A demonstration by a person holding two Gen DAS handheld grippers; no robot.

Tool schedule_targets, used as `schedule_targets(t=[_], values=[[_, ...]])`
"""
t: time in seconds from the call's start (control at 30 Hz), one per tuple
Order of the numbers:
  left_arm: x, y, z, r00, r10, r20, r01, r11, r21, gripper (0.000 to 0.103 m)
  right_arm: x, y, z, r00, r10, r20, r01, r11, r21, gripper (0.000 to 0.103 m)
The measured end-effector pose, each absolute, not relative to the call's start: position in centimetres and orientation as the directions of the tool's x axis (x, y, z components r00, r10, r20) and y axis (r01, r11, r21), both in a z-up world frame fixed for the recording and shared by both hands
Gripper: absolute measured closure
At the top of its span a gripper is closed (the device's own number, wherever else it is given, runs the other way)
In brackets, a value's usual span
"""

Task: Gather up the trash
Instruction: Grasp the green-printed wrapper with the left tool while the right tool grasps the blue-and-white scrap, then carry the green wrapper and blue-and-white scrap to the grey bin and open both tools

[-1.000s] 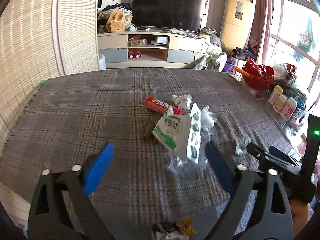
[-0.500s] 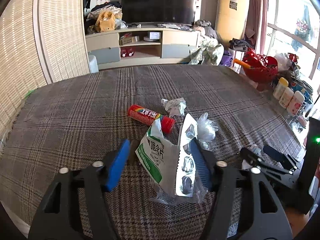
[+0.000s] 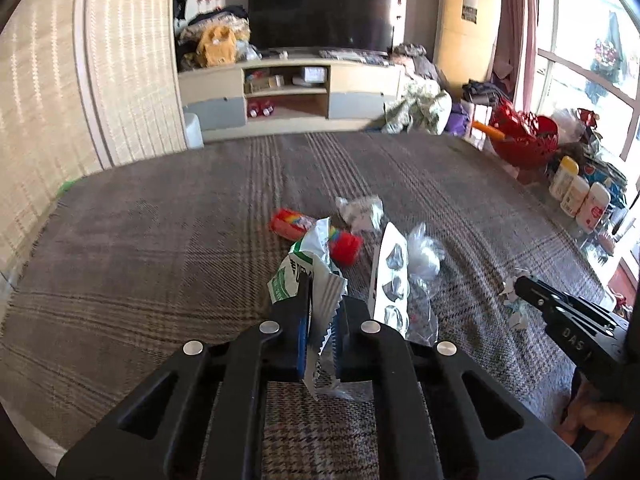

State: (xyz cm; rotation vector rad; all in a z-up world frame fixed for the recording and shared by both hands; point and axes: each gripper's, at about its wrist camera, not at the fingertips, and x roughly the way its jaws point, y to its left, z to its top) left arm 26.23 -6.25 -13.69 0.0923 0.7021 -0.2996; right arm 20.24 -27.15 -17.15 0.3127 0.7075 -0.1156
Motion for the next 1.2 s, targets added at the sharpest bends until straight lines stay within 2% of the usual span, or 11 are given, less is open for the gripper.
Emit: schedule_targets(t=[0.33,0.53,0.87,1.2], values=[[19.3,-3.6,-7.9,0.801,-0.225,-0.554,0.269,0.963,-0.002,0.096,14.4,-25.0,-11.0,0.829,0.026,-0.559,0.132,0.962,0.241,0.092],[13.3,-2.5,-7.4,0.806,-0.224,-0.548,0.265,0.964,-0.004,0.095,10.0,-22.3,-10.8,0.824,0.057,-0.563,0.078,0.974,0.213,0.092],[6.2,-2.6,-12.8,0.723,-0.249,-0.644,0.305,0.952,-0.026,0.095,4.5,-20.8,-16.4,0.754,0.105,-0.648,0.069,0.969,0.237,0.092],[3.9,-3.8,-20.9,0.599,-0.246,-0.762,0.314,0.948,-0.059,0.095,4.4,-19.7,-22.0,0.631,0.178,-0.756,0.039,0.965,0.260,0.092]])
